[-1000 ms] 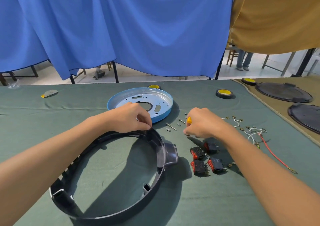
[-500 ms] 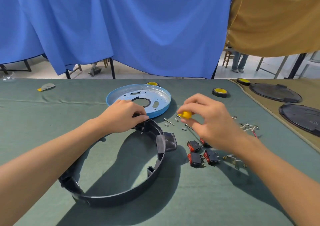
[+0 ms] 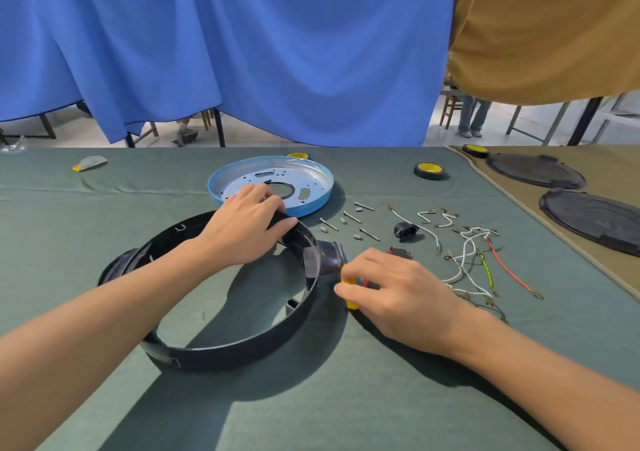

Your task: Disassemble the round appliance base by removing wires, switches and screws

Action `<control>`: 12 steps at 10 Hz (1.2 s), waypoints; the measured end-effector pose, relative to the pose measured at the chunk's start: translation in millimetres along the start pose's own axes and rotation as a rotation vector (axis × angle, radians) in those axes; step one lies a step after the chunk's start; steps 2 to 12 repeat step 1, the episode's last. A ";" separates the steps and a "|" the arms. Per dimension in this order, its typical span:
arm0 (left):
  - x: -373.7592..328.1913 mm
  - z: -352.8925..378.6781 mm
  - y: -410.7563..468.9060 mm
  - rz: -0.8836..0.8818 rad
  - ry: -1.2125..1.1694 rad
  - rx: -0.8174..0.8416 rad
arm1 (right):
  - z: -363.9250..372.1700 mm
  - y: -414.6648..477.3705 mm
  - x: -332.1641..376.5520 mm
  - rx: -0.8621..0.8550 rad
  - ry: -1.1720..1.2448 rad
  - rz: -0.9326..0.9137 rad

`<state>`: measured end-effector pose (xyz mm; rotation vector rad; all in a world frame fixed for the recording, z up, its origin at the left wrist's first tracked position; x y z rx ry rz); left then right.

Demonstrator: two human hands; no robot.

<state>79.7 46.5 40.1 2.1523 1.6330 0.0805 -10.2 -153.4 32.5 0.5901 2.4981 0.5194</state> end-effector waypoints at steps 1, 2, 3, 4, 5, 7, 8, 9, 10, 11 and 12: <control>1.4 6.0 0.4 0.021 0.102 0.014 | 2.4 0.1 4.0 0.072 0.033 -0.025; 1.4 6.0 0.4 0.021 0.102 0.014 | 2.4 0.1 4.0 0.072 0.033 -0.025; 1.4 6.0 0.4 0.021 0.102 0.014 | 2.4 0.1 4.0 0.072 0.033 -0.025; 1.4 6.0 0.4 0.021 0.102 0.014 | 2.4 0.1 4.0 0.072 0.033 -0.025; 1.4 6.0 0.4 0.021 0.102 0.014 | 2.4 0.1 4.0 0.072 0.033 -0.025; 1.4 6.0 0.4 0.021 0.102 0.014 | 2.4 0.1 4.0 0.072 0.033 -0.025; 1.4 6.0 0.4 0.021 0.102 0.014 | 2.4 0.1 4.0 0.072 0.033 -0.025; 1.4 6.0 0.4 0.021 0.102 0.014 | 2.4 0.1 4.0 0.072 0.033 -0.025; 1.4 6.0 0.4 0.021 0.102 0.014 | 2.4 0.1 4.0 0.072 0.033 -0.025; 1.4 6.0 0.4 0.021 0.102 0.014 | 2.4 0.1 4.0 0.072 0.033 -0.025; 1.4 6.0 0.4 0.021 0.102 0.014 | 2.4 0.1 4.0 0.072 0.033 -0.025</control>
Point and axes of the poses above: each hand's wrist, its own y-axis towards the middle knuckle, its own z-axis out of the palm, x = y × z, the point moved 6 cm from there along y, towards the middle knuckle, and after that the axes turned 13 degrees about -y, right-handed, at the moved point
